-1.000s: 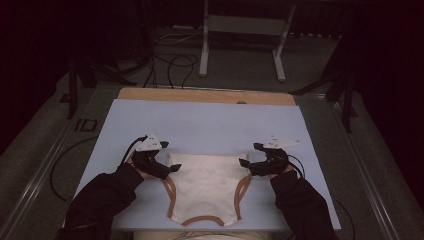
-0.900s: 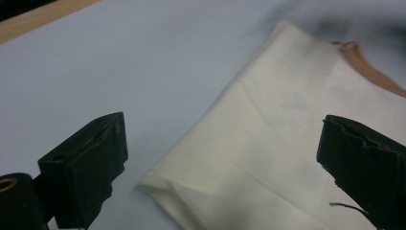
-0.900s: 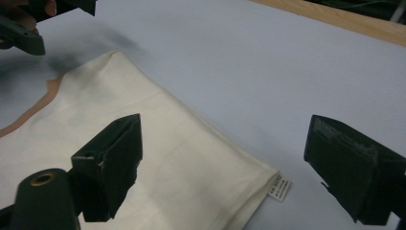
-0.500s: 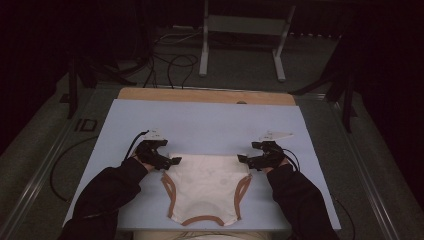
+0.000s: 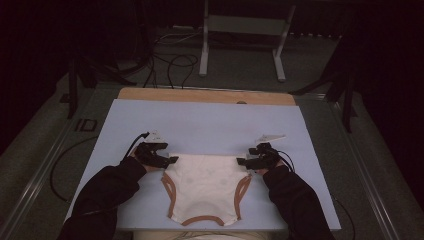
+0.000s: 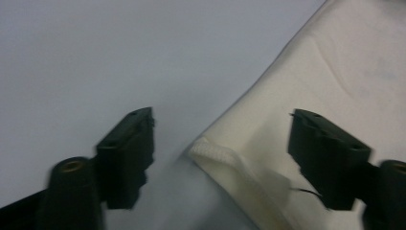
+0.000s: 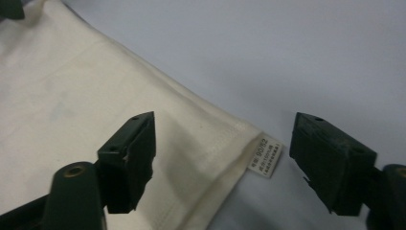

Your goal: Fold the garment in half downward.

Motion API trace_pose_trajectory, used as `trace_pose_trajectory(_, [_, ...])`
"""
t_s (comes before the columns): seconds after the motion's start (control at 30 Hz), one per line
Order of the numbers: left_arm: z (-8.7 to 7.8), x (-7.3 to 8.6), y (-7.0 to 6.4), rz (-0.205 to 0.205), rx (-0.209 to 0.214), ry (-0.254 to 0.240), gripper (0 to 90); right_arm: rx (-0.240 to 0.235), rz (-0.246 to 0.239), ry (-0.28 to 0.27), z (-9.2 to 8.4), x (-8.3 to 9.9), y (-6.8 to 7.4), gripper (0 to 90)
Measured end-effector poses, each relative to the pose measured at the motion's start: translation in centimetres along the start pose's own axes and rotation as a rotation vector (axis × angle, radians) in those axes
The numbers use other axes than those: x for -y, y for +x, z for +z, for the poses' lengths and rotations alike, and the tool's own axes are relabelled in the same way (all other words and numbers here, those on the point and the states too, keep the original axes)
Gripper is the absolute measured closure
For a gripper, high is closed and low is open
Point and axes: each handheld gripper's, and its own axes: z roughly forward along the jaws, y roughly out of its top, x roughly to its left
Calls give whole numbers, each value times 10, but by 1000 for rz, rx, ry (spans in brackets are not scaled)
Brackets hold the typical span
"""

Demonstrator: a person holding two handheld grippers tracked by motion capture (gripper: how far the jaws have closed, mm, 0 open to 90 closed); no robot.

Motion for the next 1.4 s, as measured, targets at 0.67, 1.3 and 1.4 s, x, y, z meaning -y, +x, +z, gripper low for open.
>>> trace_pose_trajectory(0.67, [4,5,6,-42,80,76,823,34,-85,57,0,1,7,618])
trace_pose_trajectory(1.3, [-3,0,6,-53,50,19,878,50,-121,53,-5,-12,9,869])
trace_pose_trajectory(1.4, [-3,-2,8,-57,43,5,878,53,-115,36,-7,-17,7,869])
